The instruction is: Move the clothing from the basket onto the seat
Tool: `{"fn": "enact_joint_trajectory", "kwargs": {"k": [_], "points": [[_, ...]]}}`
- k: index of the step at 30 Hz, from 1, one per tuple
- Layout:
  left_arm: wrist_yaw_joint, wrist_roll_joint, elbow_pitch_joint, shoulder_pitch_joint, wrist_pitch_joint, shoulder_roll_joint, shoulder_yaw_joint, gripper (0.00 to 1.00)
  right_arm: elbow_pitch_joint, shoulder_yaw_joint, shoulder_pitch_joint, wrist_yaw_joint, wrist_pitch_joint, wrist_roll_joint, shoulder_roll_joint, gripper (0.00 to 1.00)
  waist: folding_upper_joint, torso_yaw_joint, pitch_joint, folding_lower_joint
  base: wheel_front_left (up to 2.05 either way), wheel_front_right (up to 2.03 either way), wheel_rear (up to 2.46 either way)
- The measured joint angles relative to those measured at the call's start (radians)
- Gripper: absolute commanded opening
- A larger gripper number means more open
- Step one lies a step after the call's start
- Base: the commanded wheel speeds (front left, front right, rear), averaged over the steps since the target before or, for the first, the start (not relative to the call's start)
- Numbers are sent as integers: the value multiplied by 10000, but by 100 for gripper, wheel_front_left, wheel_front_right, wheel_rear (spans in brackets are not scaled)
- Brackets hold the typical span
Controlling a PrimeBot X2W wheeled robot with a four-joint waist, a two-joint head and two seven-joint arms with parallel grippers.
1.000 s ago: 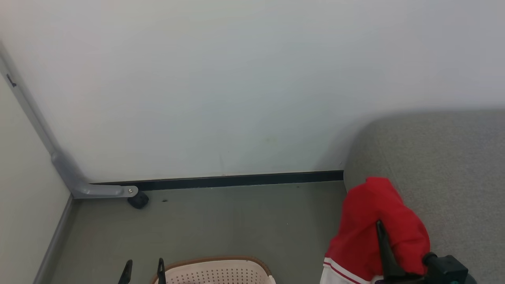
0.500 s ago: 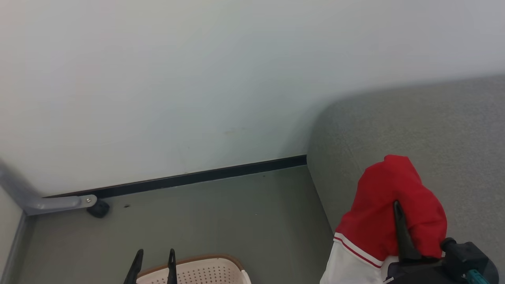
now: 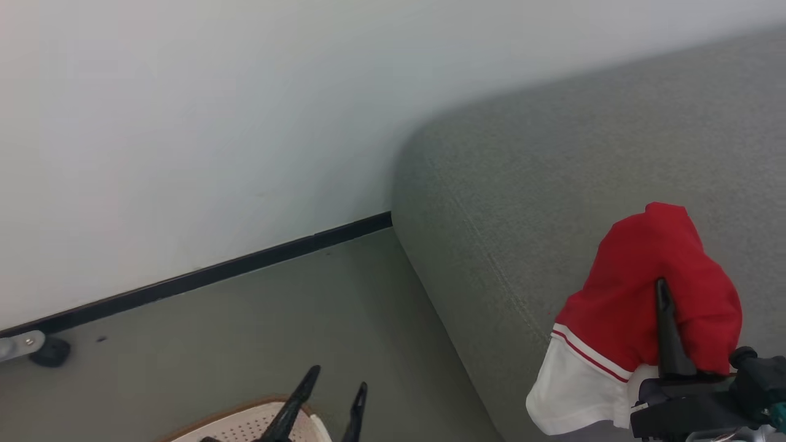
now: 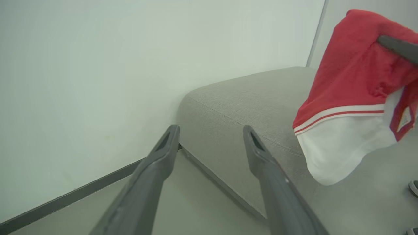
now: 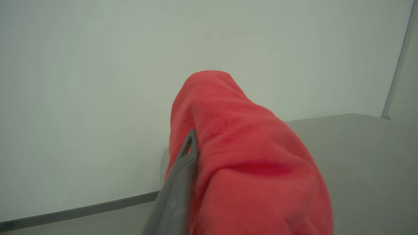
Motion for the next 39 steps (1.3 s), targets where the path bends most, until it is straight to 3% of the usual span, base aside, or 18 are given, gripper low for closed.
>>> {"fn": "enact_joint_trajectory", "kwargs": {"k": [5, 16, 31, 39], "points": [[-422, 213, -476, 7, 0, 48, -637, 100, -167, -221, 2, 0, 0, -50, -29, 0, 1, -620, 325, 0, 0, 0, 0], [-527, 757, -1152, -406, 0, 564, -1461, 100, -652, -725, 221, -50, 0, -92, 221, 0, 0, -1391, 1536, 1, 0, 0, 0], [-529, 1381, -1981, -672, 0, 1306, -1816, 100, -823, -1396, -372, -79, 0, -155, 412, 0, 1, -1420, 2891, 2, 0, 0, 0], [-531, 1597, -2299, -811, 0, 1724, -1971, 100, -548, -2188, -1785, 240, 0, 90, 79, 0, 1, -1223, 3443, 2, 0, 0, 0]]}}
